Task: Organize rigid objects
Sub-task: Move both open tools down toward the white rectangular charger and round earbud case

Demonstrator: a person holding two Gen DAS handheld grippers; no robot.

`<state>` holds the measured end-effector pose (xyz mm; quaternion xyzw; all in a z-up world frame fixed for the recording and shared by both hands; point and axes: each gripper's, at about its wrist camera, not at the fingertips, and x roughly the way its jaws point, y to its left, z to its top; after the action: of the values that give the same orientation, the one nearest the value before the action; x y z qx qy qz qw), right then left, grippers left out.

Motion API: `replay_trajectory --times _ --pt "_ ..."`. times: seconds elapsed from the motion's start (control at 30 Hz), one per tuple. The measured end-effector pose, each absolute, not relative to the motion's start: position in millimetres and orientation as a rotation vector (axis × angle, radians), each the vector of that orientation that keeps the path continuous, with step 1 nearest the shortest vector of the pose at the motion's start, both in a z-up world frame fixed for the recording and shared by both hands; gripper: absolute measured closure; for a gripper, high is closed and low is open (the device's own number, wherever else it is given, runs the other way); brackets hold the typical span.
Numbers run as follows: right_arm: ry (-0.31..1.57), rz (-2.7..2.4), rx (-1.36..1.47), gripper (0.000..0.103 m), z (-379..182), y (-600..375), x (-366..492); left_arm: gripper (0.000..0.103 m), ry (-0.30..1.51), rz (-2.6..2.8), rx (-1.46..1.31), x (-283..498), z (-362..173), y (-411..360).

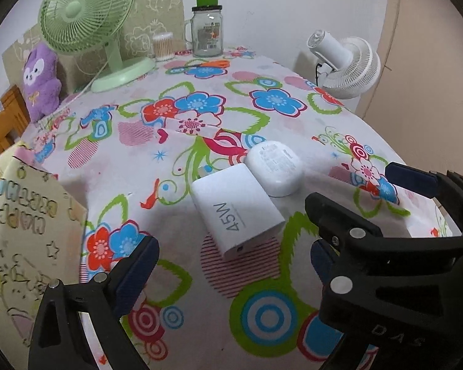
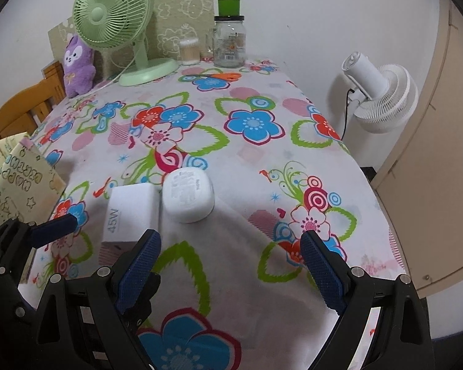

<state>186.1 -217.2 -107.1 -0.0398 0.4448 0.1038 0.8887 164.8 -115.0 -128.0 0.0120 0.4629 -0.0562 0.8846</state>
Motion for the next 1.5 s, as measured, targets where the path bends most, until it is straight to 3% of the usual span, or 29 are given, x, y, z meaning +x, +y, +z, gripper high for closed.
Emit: replay_trajectory --times 0.37,0.57,0.63,0.87,0.97,1.5 --pt "0.932 0.209 -0.054 0.010 -112.6 -221.8 200.3 0.004 0.974 -0.083 0.005 181.3 -133.4 -115.0" --pt "0.934 0.201 -0.058 0.010 -113.4 -222.3 207.8 0.015 0.988 -0.075 0.005 187.8 -134.9 -115.3" --pt "0.936 0.198 -0.064 0.010 -113.8 -221.9 209.3 0.023 1.002 -0.071 0.002 189.3 -136.5 -114.7" --pt "0.943 0.203 -0.065 0.010 -115.6 -218.9 212.4 0.028 1.009 -0.095 0.032 192.9 -135.3 -117.0" --pt "0.944 0.197 -0.065 0.010 -114.5 -218.0 213.3 0.039 1.007 -0.116 0.031 192.9 -133.6 -117.9" --pt "0.949 0.238 -0.110 0.010 -113.5 -188.0 212.0 0.045 1.007 -0.082 0.028 181.5 -131.7 -94.4"
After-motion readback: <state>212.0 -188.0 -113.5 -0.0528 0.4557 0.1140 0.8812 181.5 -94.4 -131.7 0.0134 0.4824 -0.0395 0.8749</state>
